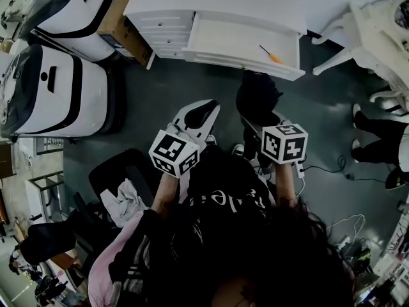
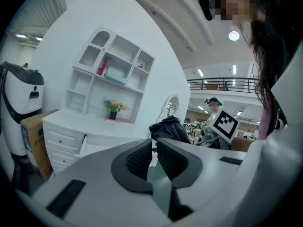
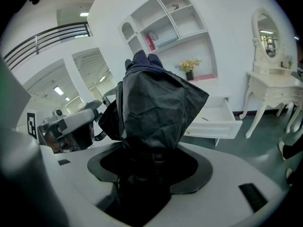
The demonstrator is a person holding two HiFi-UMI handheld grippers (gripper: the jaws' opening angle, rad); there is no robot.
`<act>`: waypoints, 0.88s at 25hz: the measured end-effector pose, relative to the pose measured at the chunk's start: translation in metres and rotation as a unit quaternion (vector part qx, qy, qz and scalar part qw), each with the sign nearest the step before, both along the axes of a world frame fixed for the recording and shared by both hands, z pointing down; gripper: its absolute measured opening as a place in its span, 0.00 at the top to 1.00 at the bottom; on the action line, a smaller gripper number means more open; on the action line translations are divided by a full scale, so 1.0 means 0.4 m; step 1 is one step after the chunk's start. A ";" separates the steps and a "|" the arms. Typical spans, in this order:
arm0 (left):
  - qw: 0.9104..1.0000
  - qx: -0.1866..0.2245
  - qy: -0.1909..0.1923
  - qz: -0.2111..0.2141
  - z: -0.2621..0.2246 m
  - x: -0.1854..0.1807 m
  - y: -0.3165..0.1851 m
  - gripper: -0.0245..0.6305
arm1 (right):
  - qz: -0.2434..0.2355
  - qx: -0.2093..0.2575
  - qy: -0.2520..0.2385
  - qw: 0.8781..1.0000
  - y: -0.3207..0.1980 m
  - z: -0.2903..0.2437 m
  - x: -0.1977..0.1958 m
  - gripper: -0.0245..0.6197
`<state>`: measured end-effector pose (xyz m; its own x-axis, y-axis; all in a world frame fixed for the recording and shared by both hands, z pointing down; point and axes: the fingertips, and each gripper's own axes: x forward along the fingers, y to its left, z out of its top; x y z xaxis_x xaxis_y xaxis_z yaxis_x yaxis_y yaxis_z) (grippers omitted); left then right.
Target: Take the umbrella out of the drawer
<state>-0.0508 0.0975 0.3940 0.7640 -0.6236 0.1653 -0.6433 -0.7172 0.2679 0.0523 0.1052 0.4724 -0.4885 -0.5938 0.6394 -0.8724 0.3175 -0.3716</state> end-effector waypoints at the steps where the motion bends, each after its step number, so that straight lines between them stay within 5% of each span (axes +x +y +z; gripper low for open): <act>1: 1.000 -0.001 0.000 0.000 -0.002 0.017 0.007 0.90 | -0.002 0.000 0.001 1.000 0.009 -0.003 0.015 0.53; 11: 1.000 -0.006 -0.006 0.021 -0.004 0.188 0.067 0.90 | 0.006 -0.002 0.001 1.000 0.075 -0.007 0.169 0.53; 22: 0.999 0.001 -0.011 0.030 -0.012 0.264 0.088 0.90 | 0.019 -0.003 -0.003 1.000 0.115 -0.001 0.246 0.53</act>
